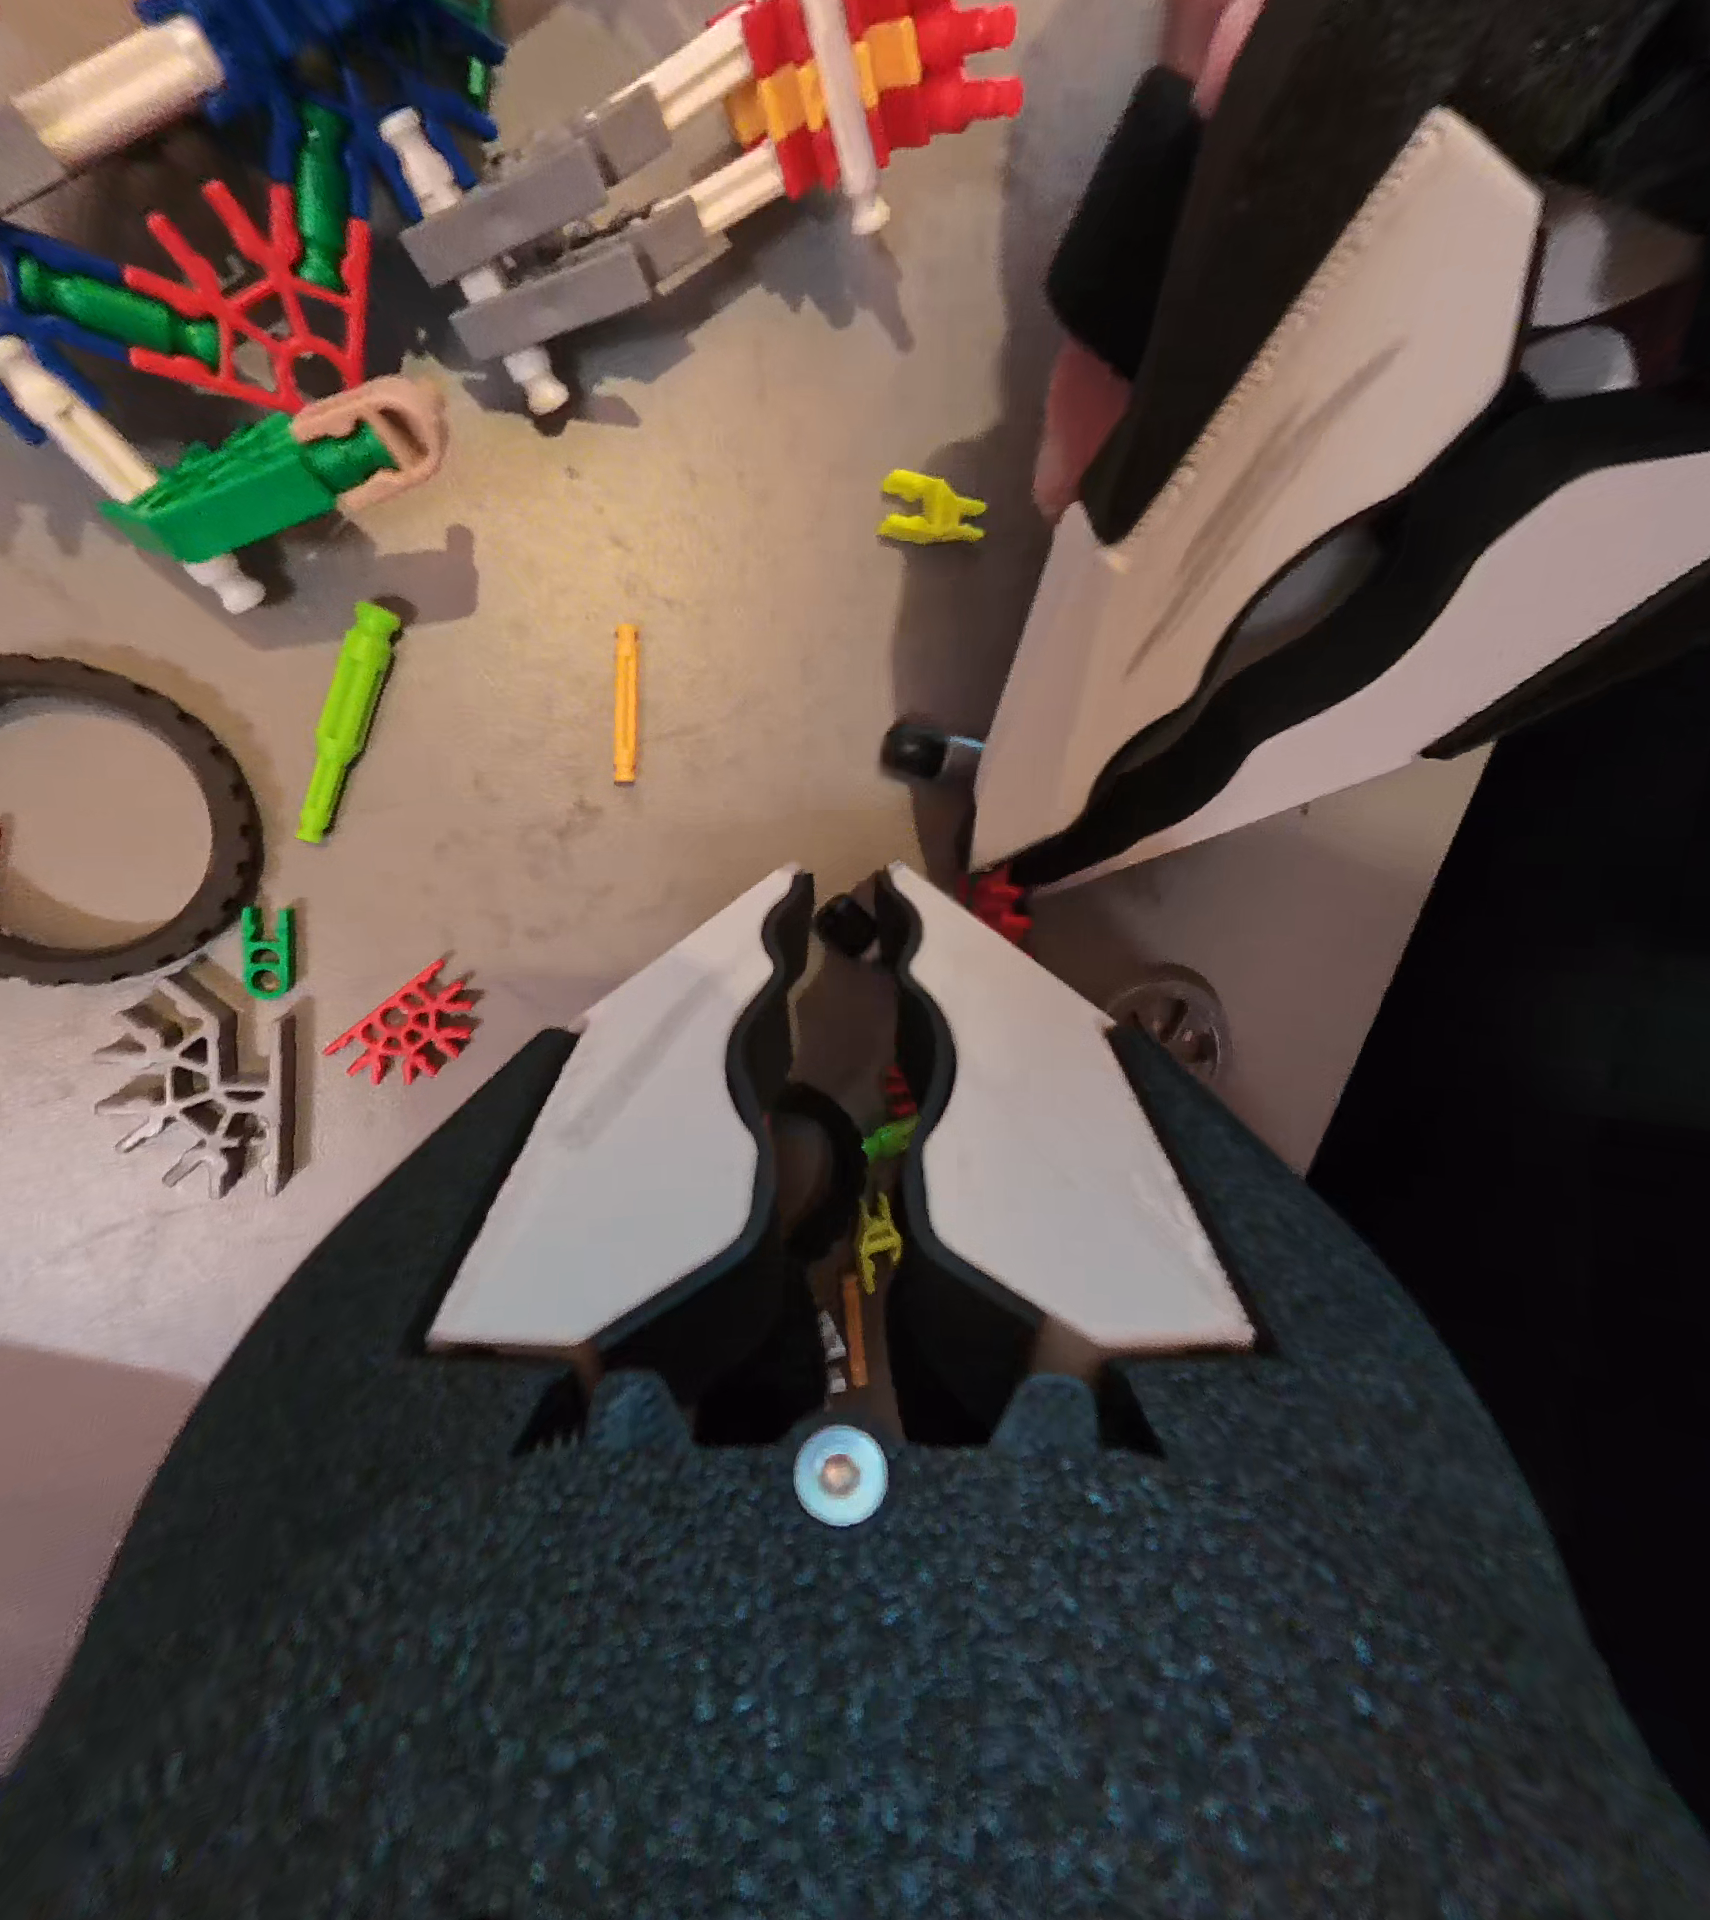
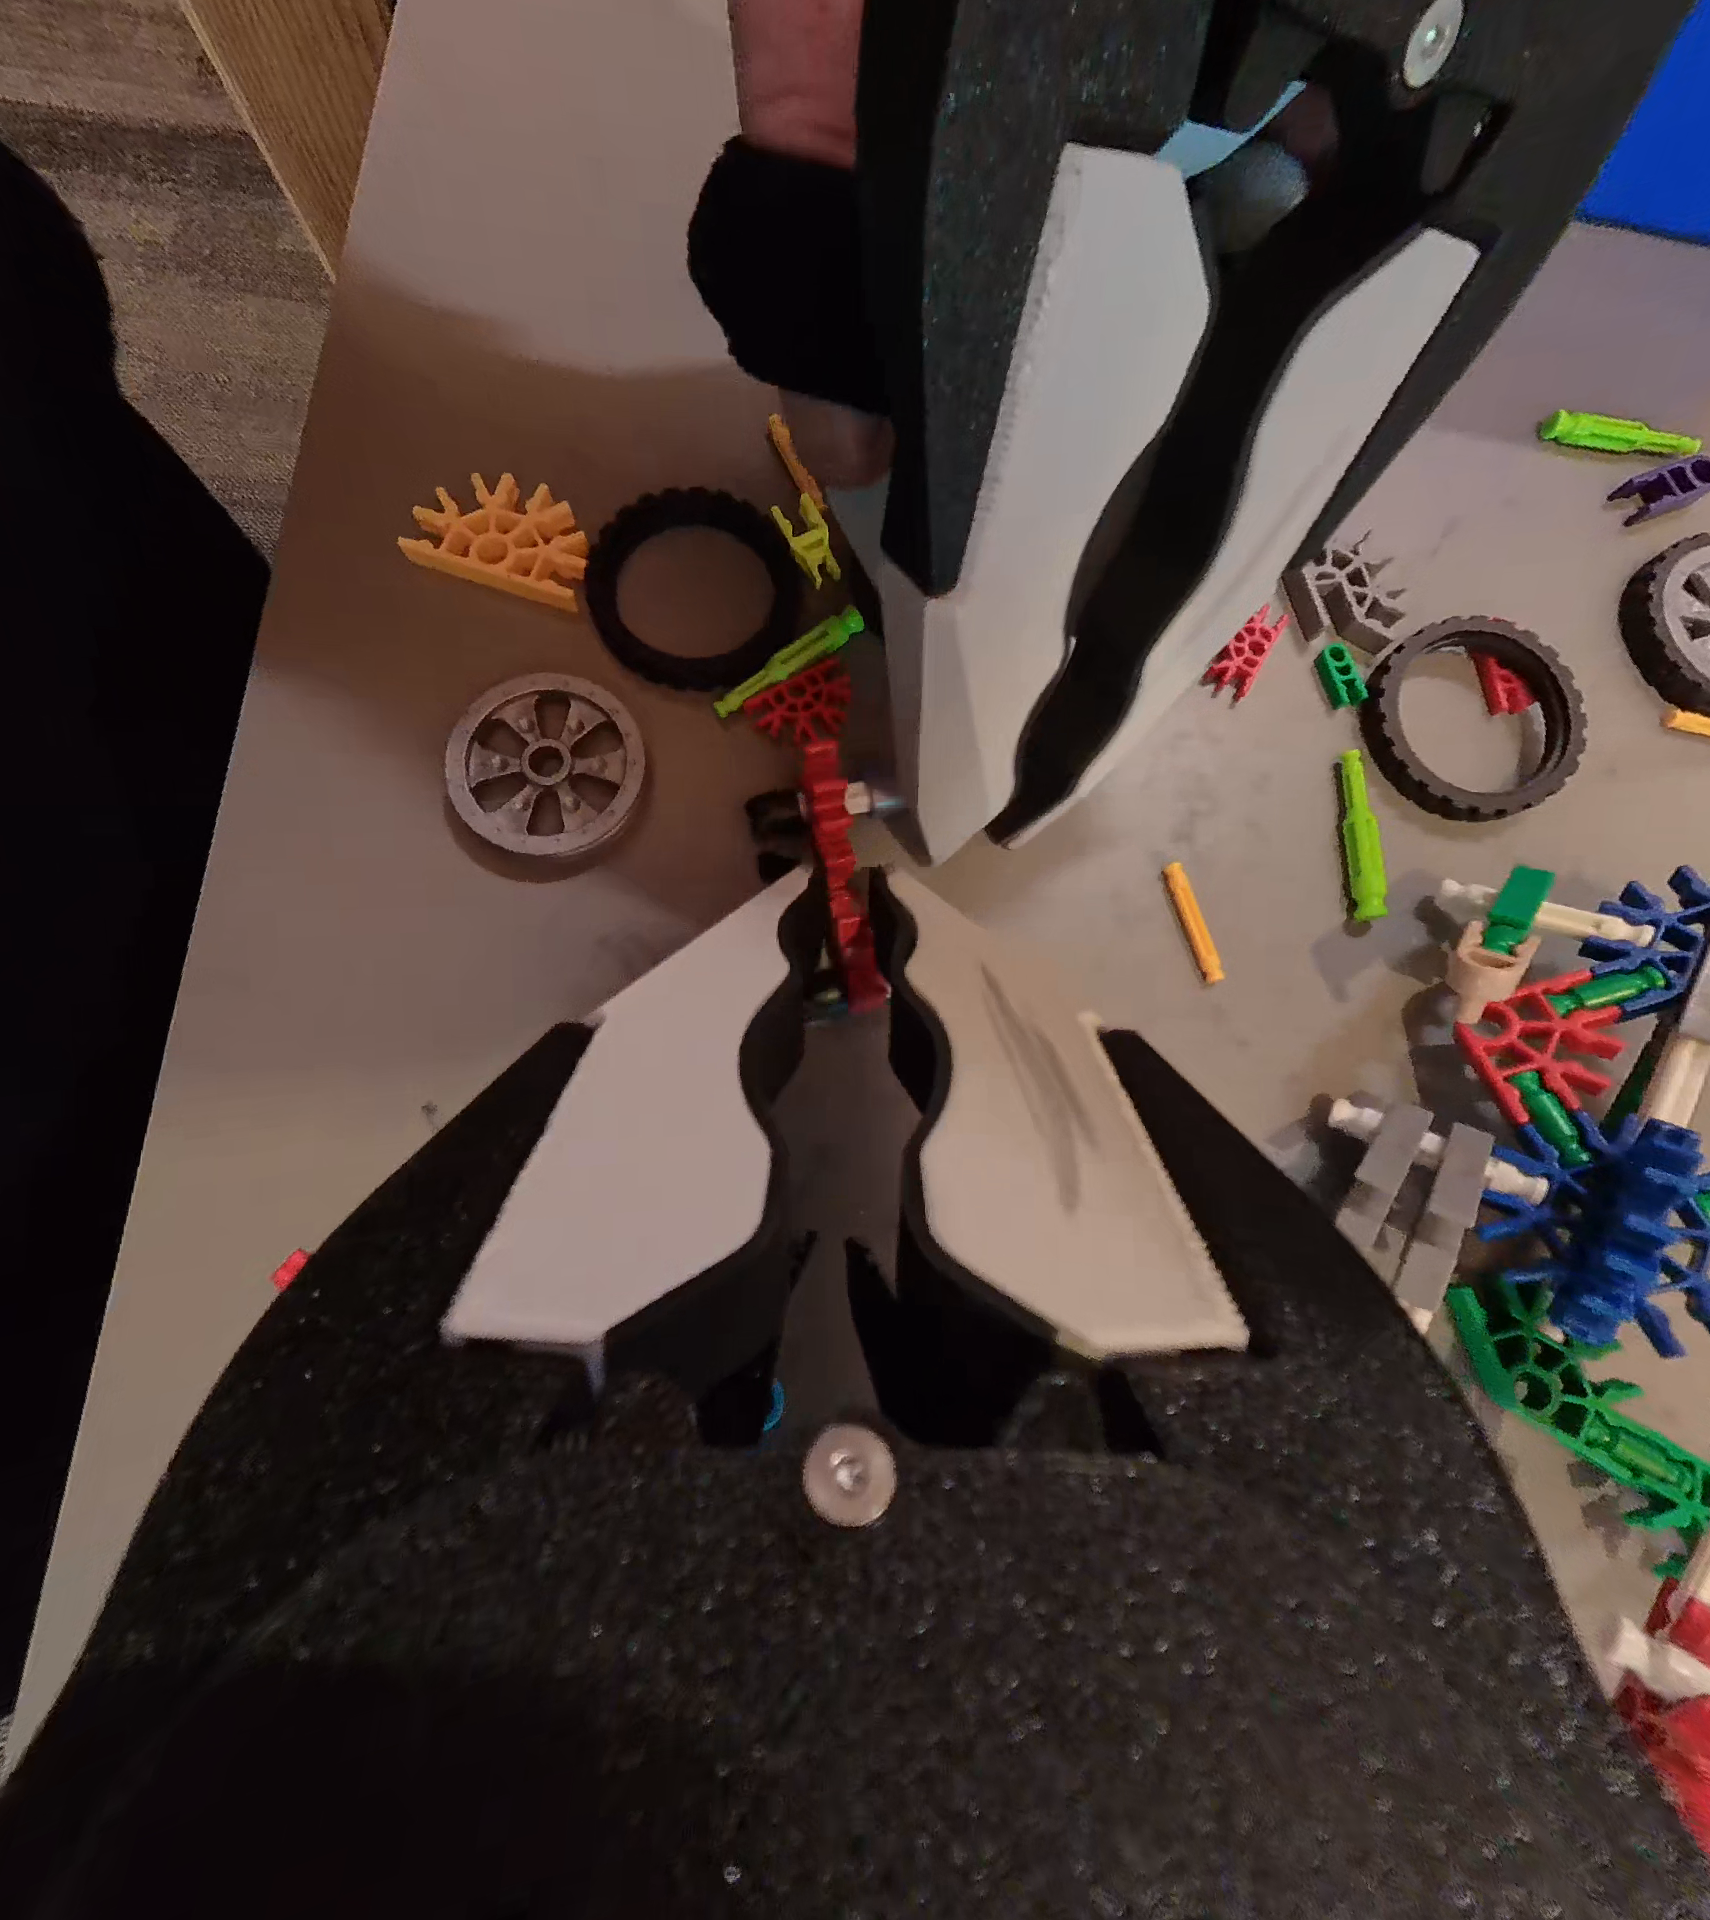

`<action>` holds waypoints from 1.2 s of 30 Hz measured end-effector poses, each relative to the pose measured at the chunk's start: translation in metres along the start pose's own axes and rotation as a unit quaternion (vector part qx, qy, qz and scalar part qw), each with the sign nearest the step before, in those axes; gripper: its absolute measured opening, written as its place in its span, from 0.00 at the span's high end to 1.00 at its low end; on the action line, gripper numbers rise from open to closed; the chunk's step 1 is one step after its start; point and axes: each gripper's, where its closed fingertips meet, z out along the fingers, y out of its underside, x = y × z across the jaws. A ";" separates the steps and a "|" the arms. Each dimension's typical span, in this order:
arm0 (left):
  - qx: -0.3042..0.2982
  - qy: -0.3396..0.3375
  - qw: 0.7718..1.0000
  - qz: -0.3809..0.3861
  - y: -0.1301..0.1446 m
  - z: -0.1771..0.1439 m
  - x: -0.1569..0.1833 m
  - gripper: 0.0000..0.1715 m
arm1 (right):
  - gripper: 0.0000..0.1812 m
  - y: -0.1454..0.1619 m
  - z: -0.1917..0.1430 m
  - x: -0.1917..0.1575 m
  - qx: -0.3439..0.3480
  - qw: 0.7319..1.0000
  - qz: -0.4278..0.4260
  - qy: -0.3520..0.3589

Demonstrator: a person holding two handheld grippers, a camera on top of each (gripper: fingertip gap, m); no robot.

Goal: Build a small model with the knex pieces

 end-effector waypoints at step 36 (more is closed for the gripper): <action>0.055 0.032 0.995 -0.076 0.005 -0.012 -0.001 0.94 | 0.97 0.002 -0.002 -0.004 0.010 1.000 0.006 -0.020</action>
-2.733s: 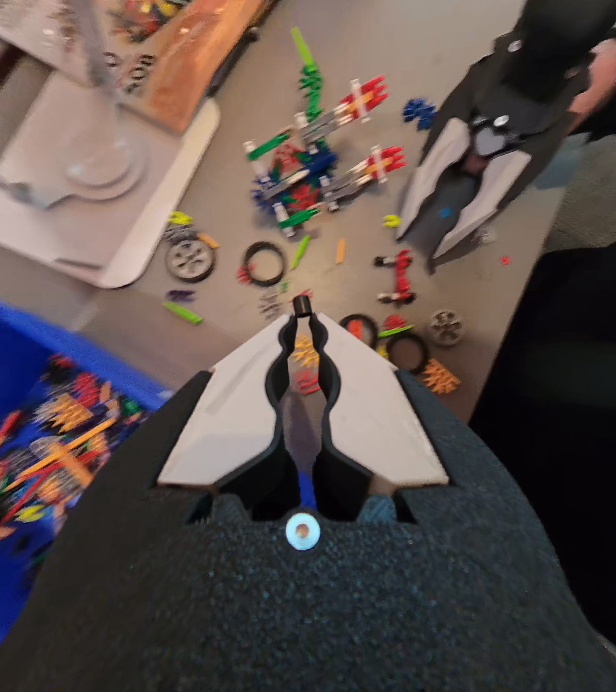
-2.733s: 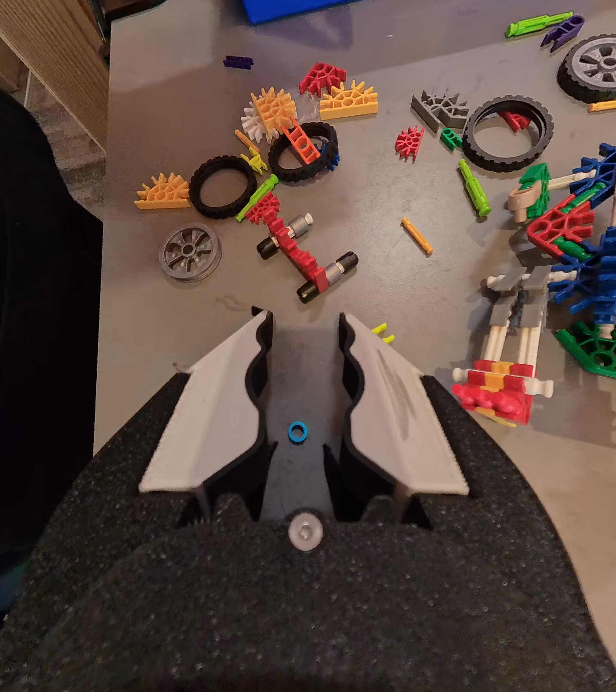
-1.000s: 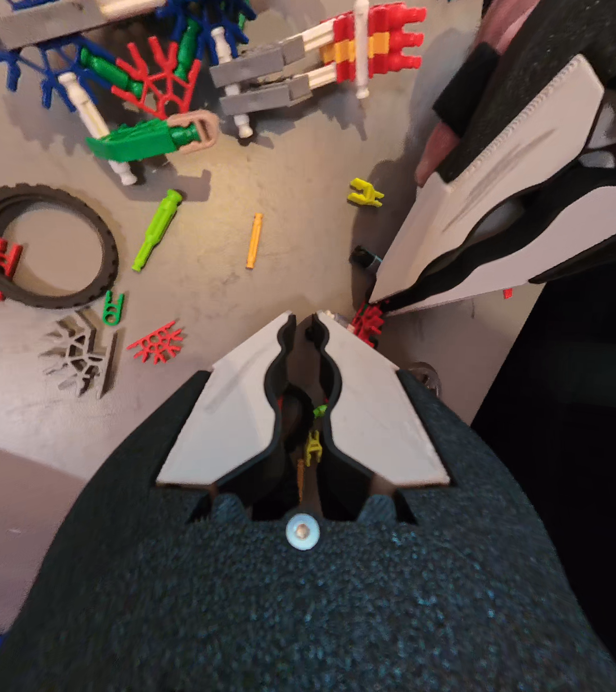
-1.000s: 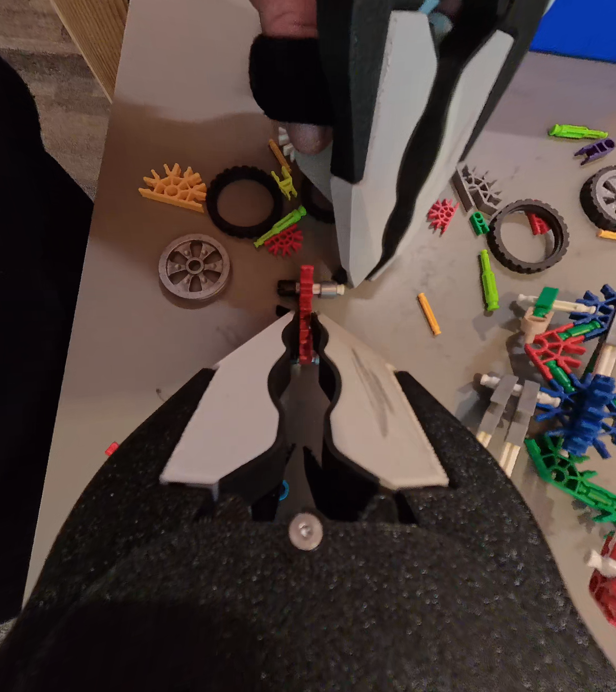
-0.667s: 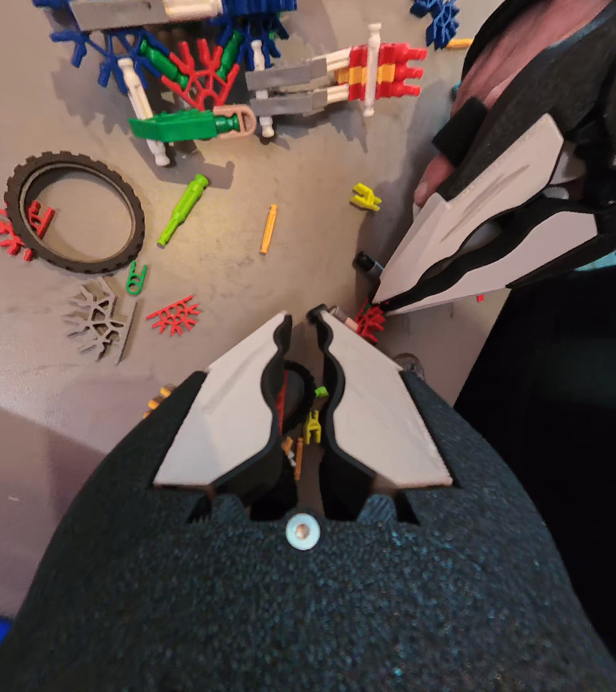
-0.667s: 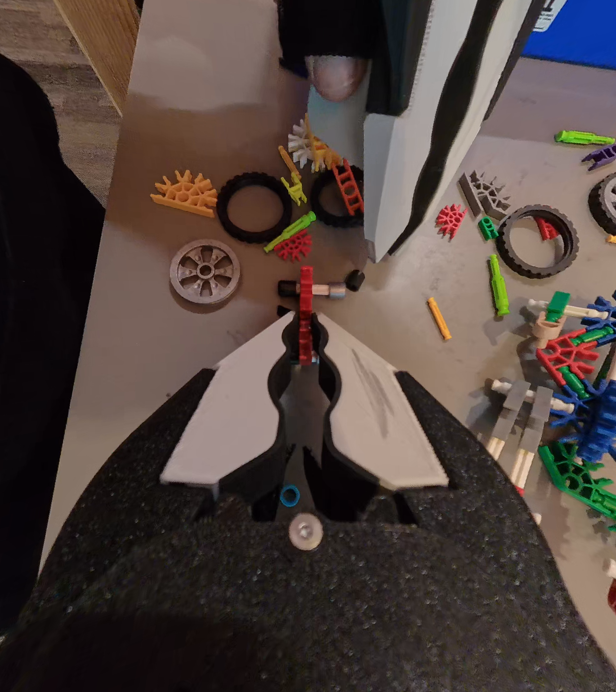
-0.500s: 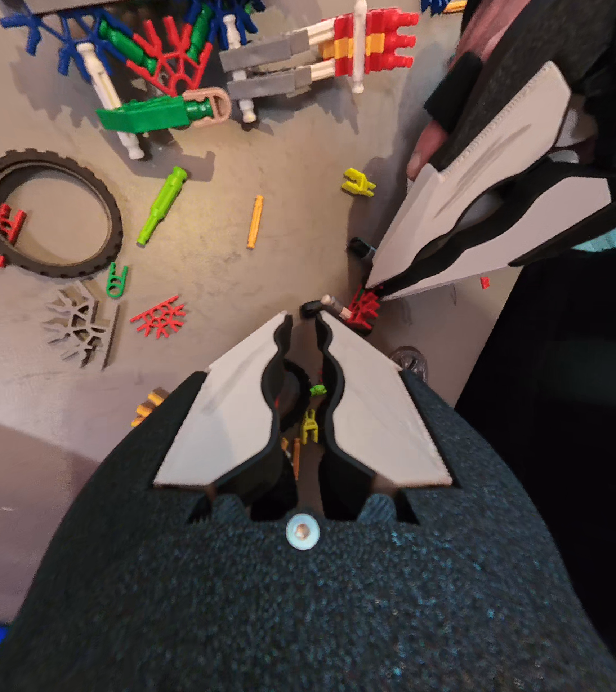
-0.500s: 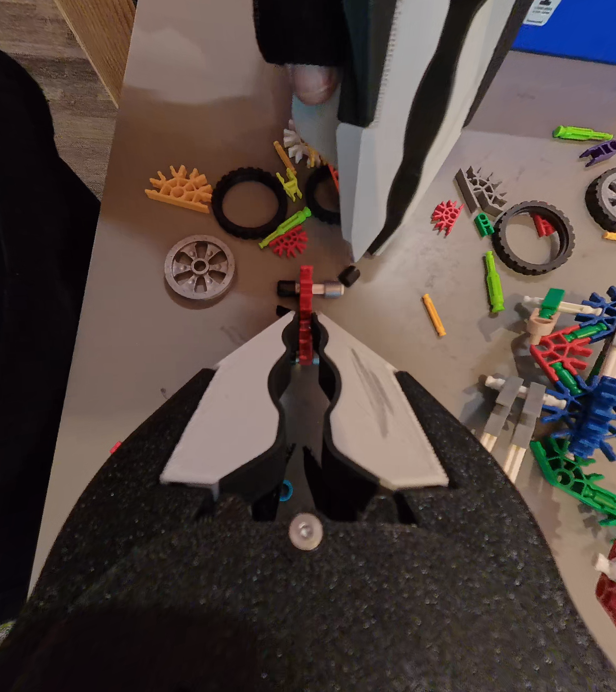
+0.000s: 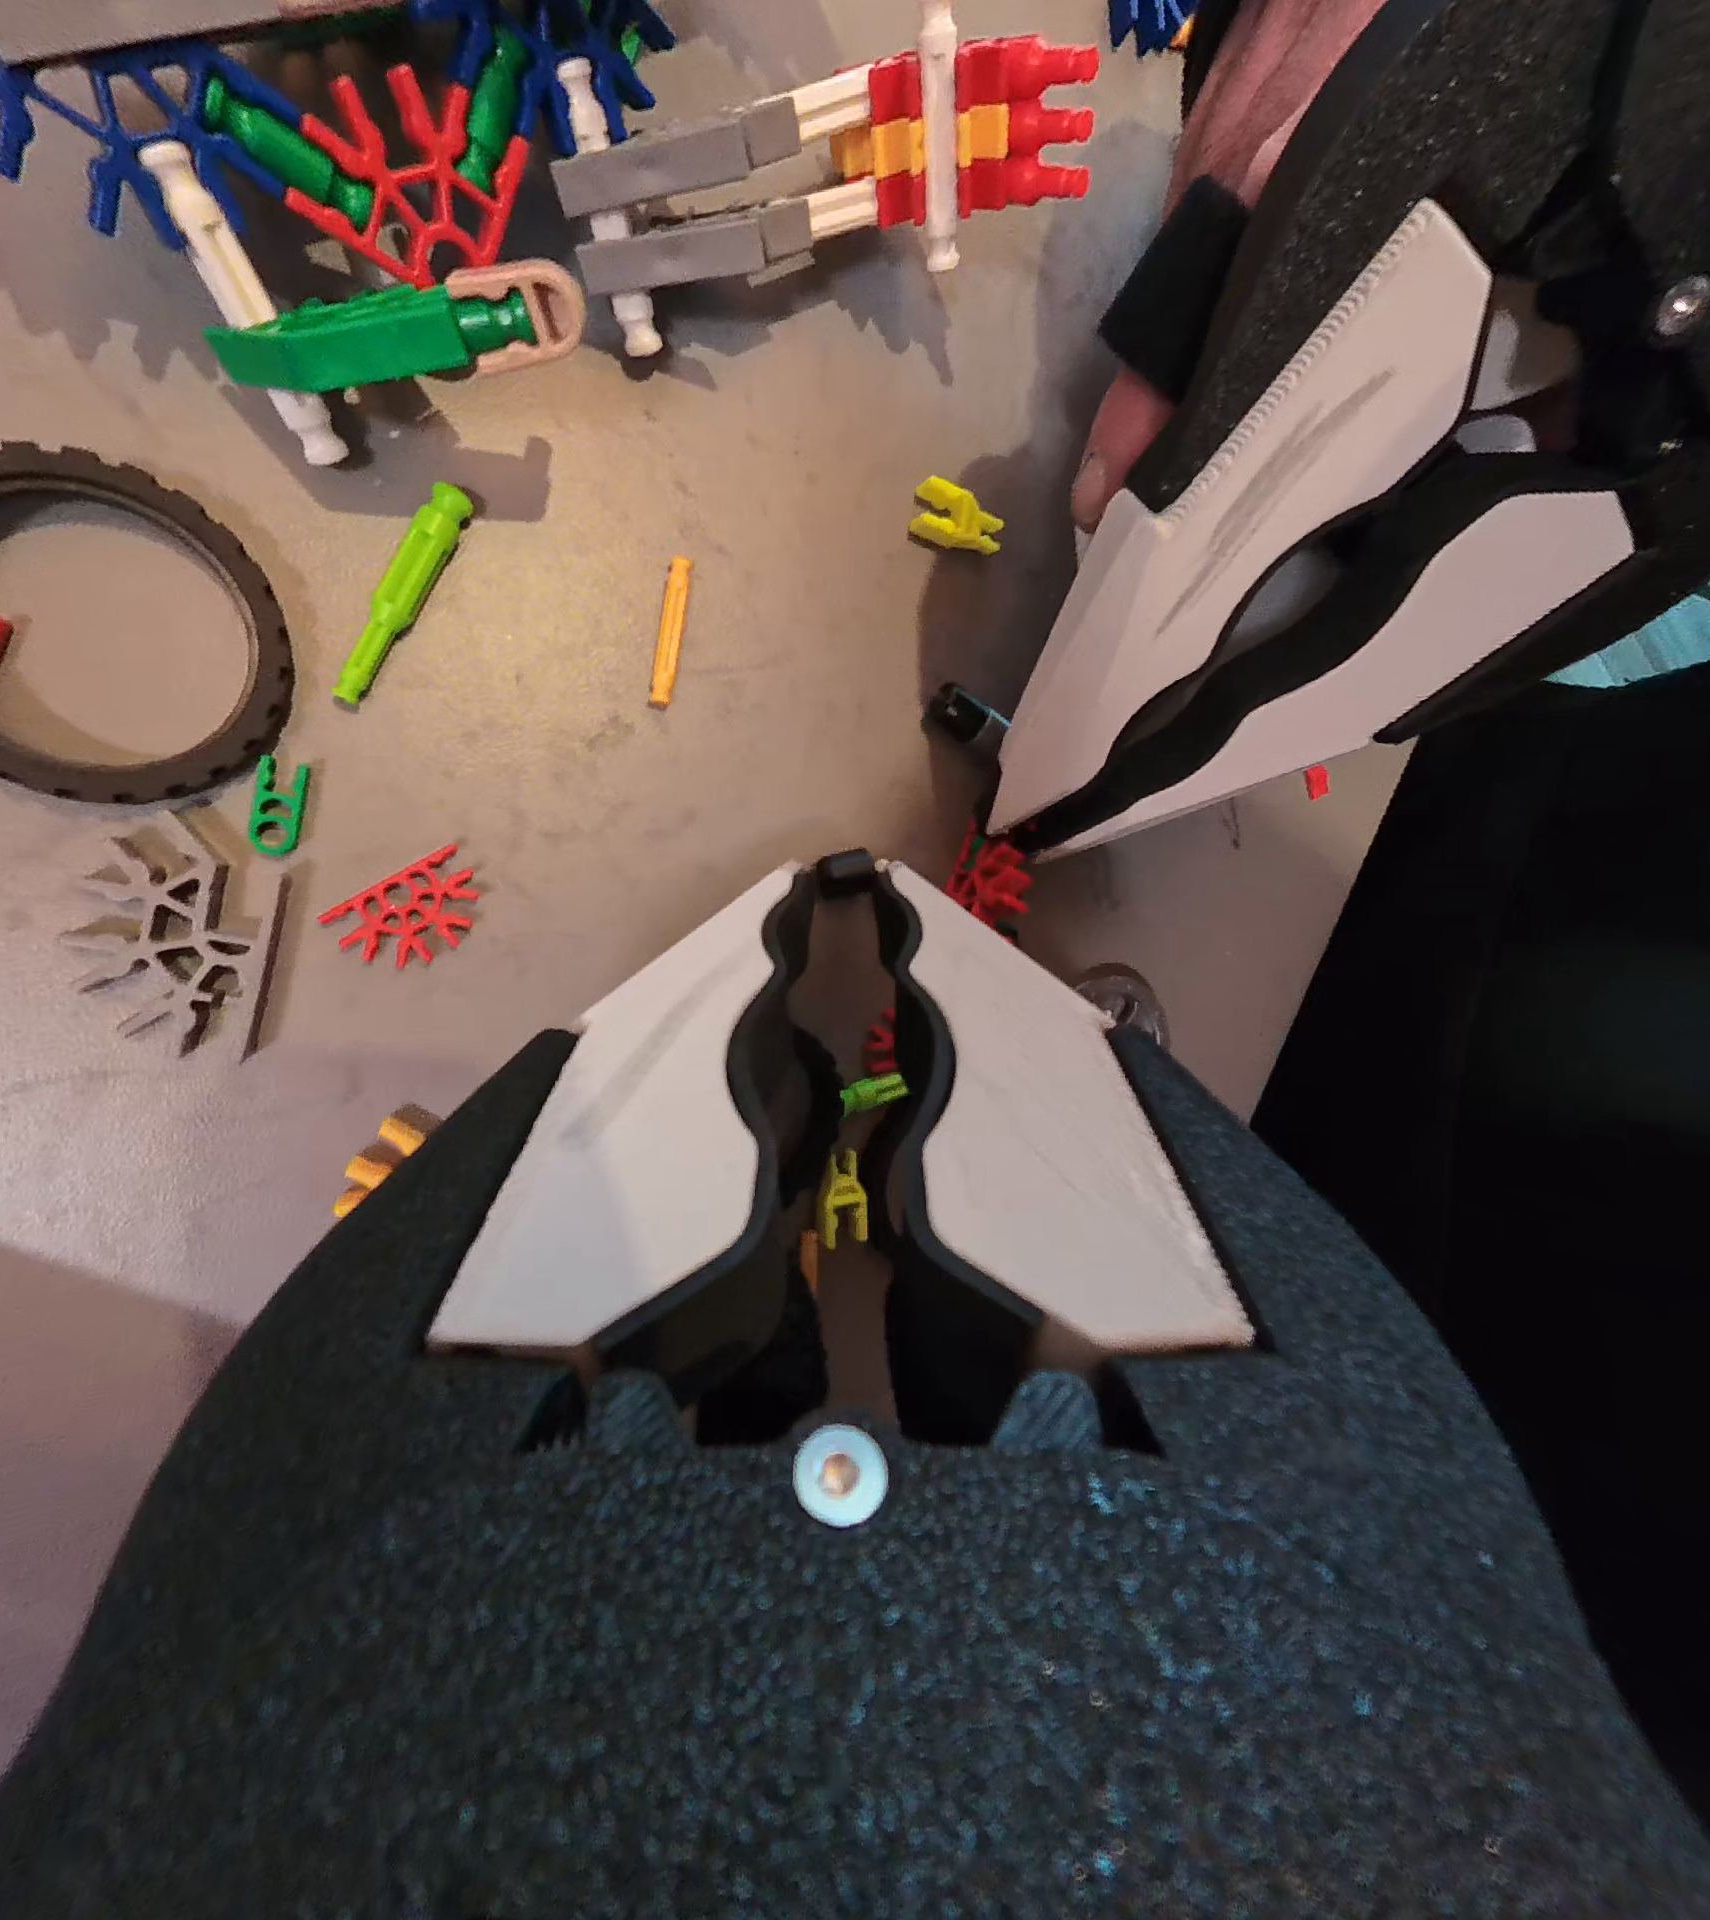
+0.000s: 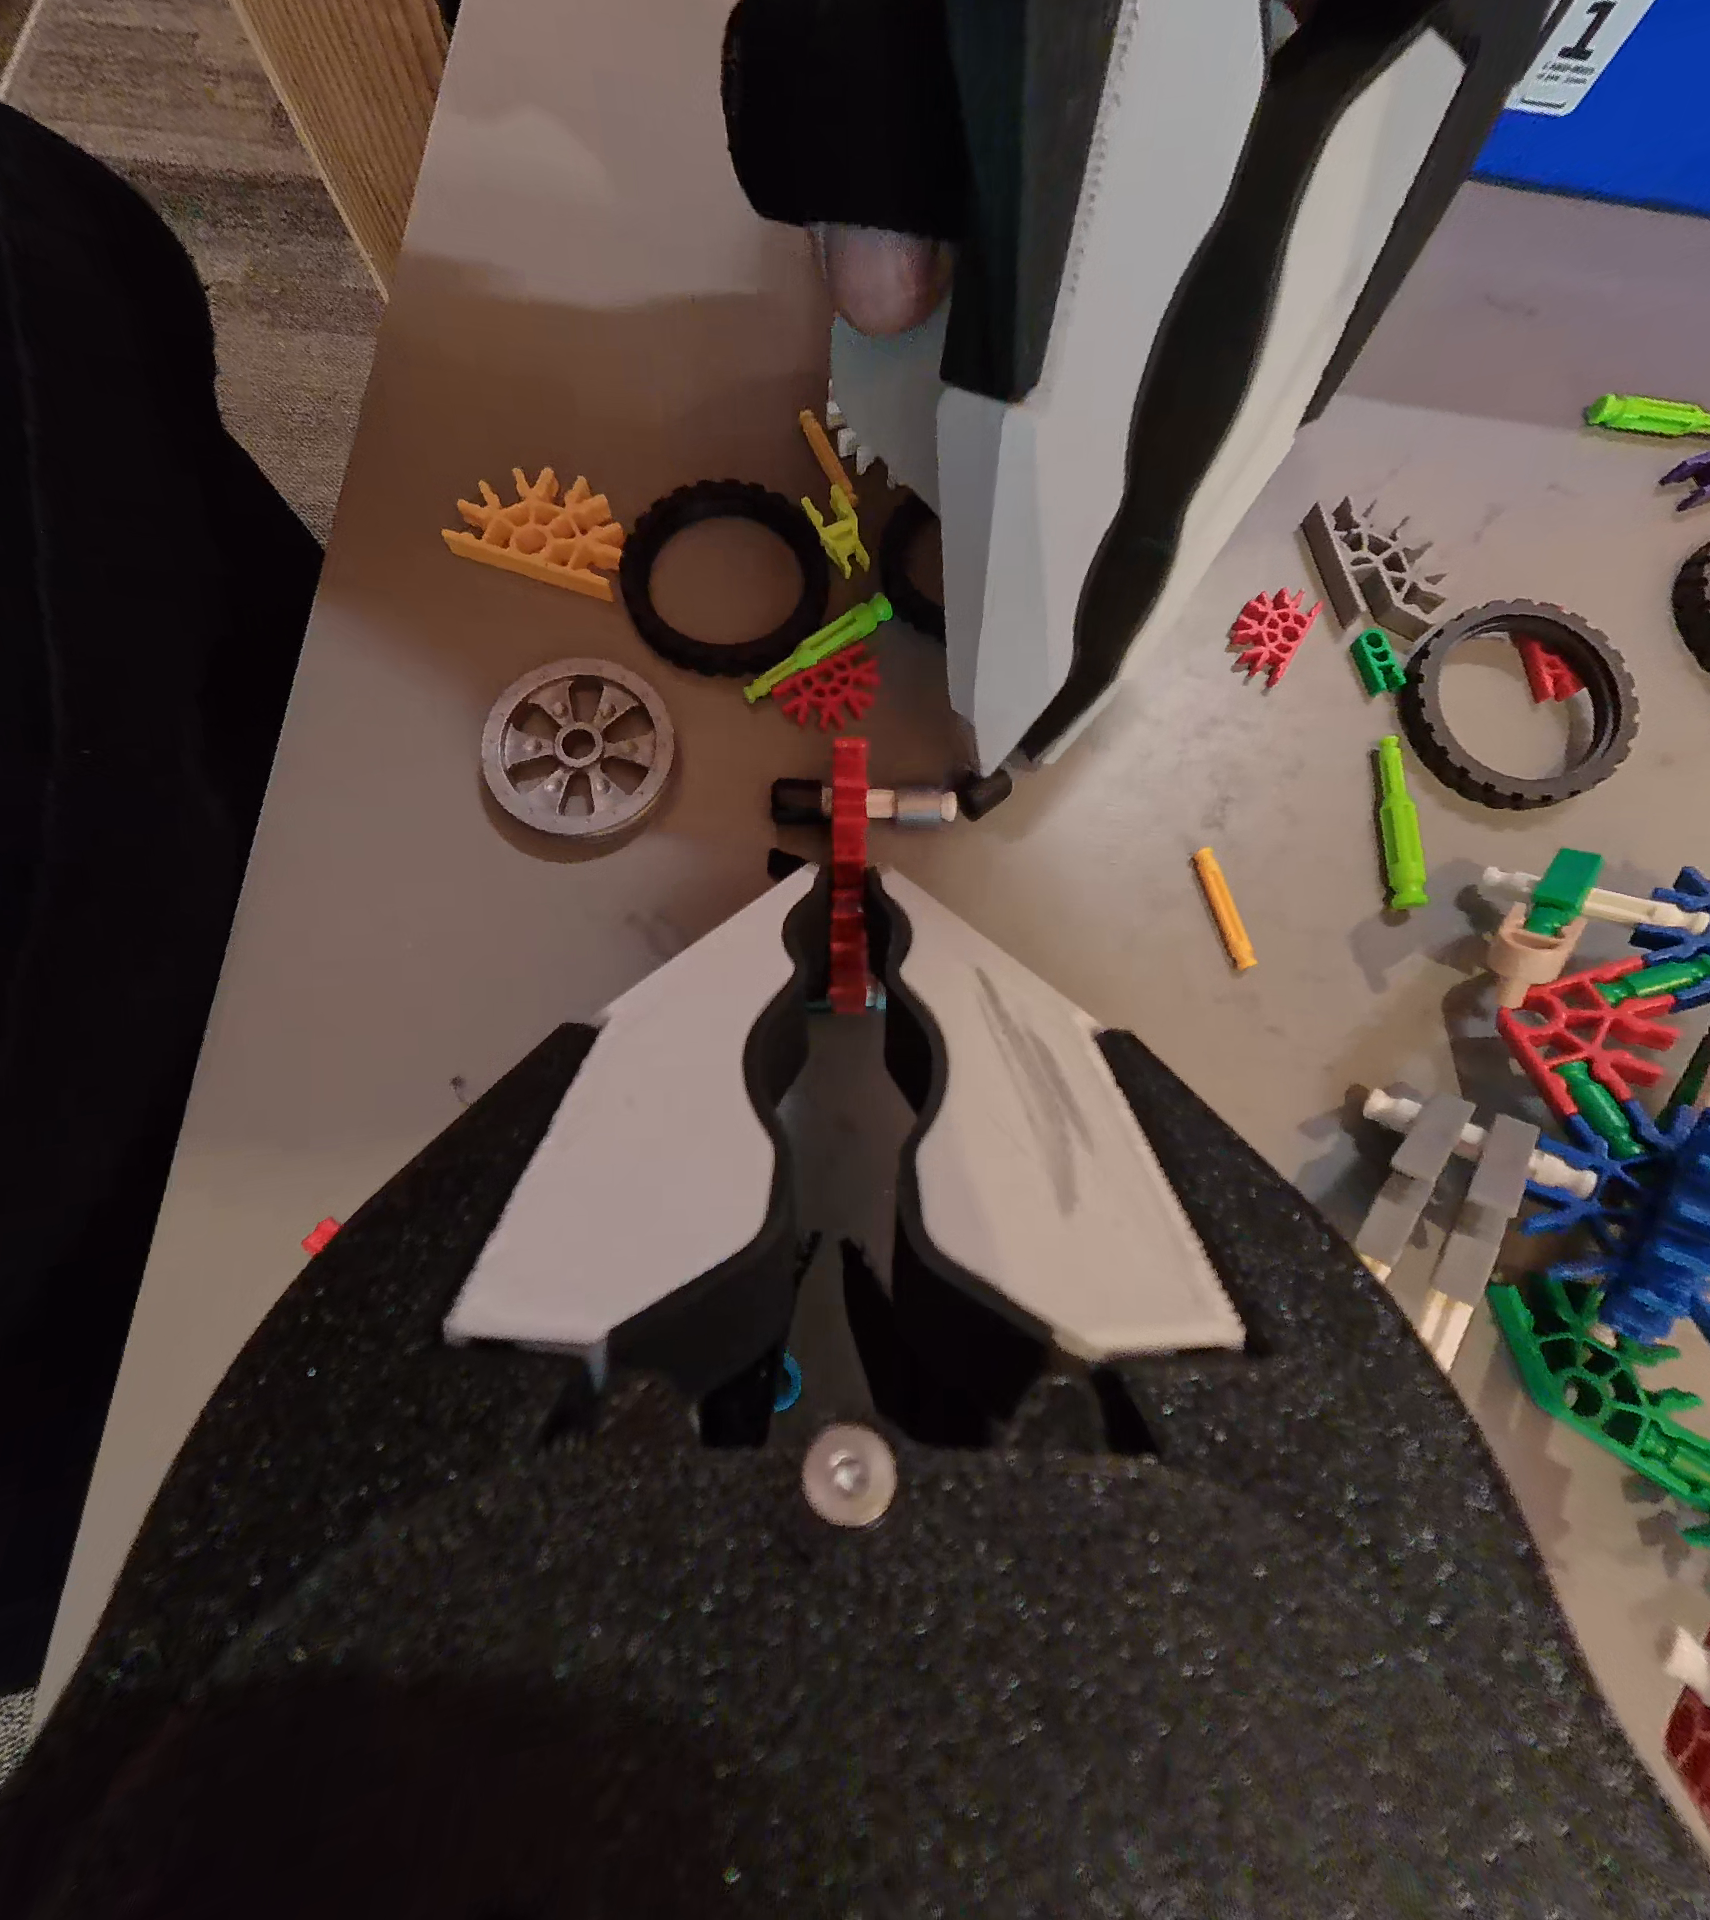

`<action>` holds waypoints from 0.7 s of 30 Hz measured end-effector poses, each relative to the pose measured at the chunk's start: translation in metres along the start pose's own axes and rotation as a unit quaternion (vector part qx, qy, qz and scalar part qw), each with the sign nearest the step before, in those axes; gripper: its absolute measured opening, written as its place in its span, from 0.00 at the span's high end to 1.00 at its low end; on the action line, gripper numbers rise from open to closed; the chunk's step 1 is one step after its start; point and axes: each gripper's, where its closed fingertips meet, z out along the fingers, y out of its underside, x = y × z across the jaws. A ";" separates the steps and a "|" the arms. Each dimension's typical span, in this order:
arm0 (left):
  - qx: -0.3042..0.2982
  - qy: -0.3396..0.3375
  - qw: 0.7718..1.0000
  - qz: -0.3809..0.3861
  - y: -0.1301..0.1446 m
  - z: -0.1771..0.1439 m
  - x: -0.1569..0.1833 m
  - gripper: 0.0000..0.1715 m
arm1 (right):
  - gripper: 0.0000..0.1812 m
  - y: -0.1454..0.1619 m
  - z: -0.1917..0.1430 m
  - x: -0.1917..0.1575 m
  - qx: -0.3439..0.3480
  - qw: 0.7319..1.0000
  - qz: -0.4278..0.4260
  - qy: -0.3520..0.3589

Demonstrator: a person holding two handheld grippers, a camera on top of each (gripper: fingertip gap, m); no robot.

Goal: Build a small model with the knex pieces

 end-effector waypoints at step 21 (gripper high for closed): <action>0.002 0.064 0.996 0.070 0.006 -0.002 0.021 0.78 | 0.97 -0.001 0.003 0.001 0.007 1.000 0.005 0.004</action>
